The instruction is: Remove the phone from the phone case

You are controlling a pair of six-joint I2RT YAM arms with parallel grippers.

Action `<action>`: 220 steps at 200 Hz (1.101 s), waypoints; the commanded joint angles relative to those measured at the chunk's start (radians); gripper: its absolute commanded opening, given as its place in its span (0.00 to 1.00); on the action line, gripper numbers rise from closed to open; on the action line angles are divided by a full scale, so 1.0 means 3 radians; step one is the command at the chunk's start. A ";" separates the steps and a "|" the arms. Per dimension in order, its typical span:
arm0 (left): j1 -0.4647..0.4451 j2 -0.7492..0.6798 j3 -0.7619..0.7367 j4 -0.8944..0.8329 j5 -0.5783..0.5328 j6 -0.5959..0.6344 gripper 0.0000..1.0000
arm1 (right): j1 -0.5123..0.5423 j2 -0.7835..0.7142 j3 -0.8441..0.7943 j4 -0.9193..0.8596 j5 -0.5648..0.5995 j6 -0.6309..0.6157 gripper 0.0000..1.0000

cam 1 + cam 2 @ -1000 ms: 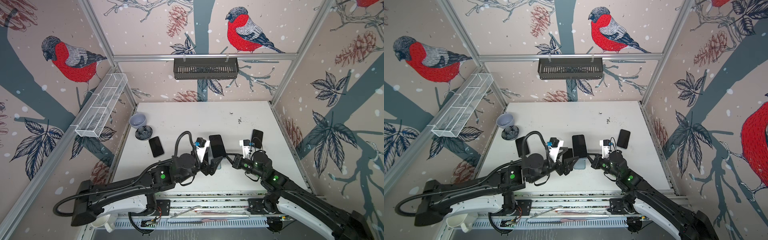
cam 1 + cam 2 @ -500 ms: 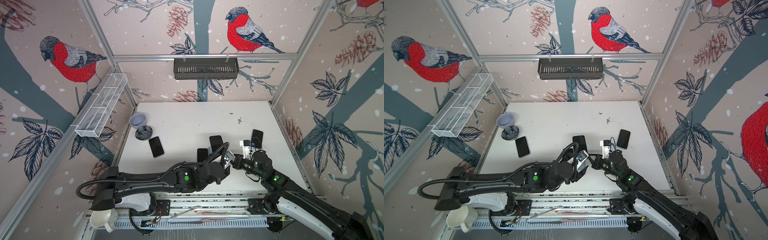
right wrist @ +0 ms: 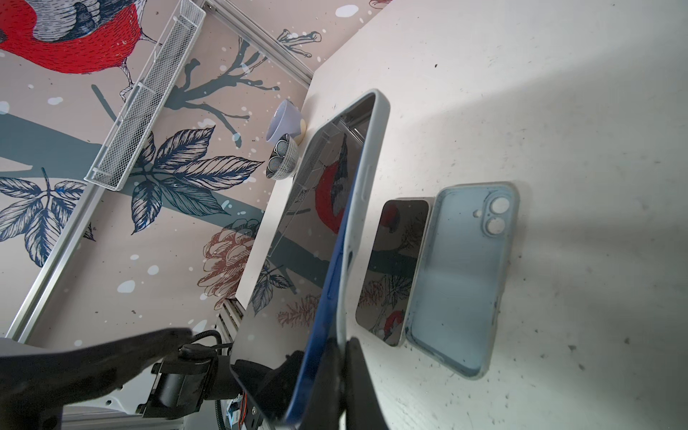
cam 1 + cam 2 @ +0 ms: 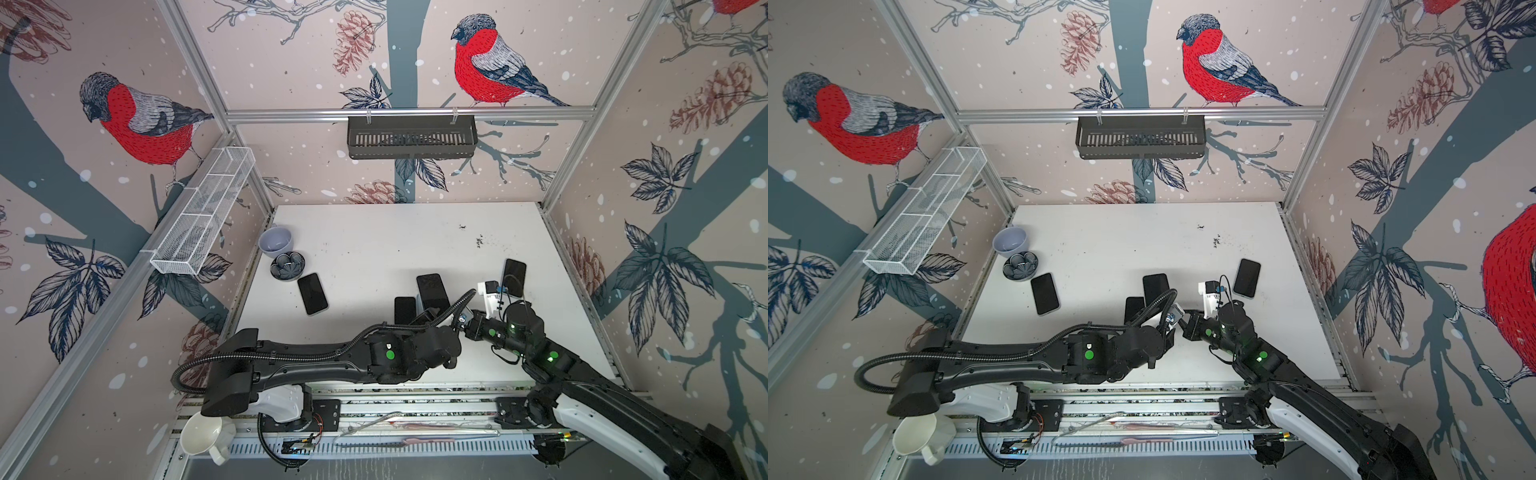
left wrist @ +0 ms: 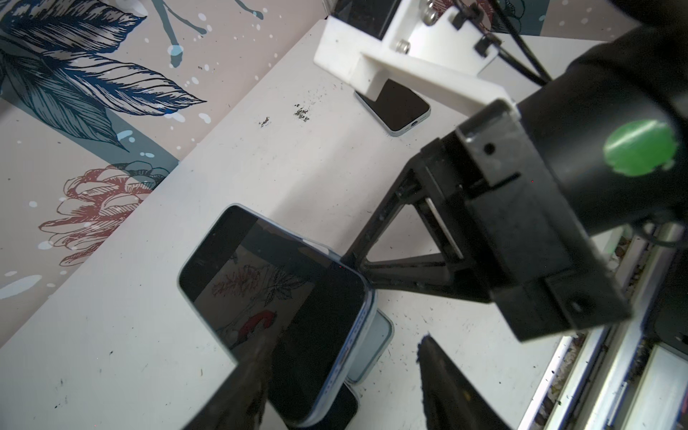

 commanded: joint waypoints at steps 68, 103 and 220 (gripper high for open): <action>0.0007 0.0158 0.0041 0.0005 -0.0203 -0.0038 0.60 | 0.0001 -0.0127 -0.0133 0.0172 -0.0086 0.0014 0.00; 0.0037 0.0181 0.0021 0.0062 -0.0146 -0.0038 0.60 | 0.0001 -0.0192 -0.0184 0.0163 -0.0086 0.0024 0.00; 0.0090 0.0435 0.0075 0.0065 -0.0287 -0.0033 0.57 | 0.0000 -0.0285 -0.0266 0.0159 -0.0147 0.0050 0.00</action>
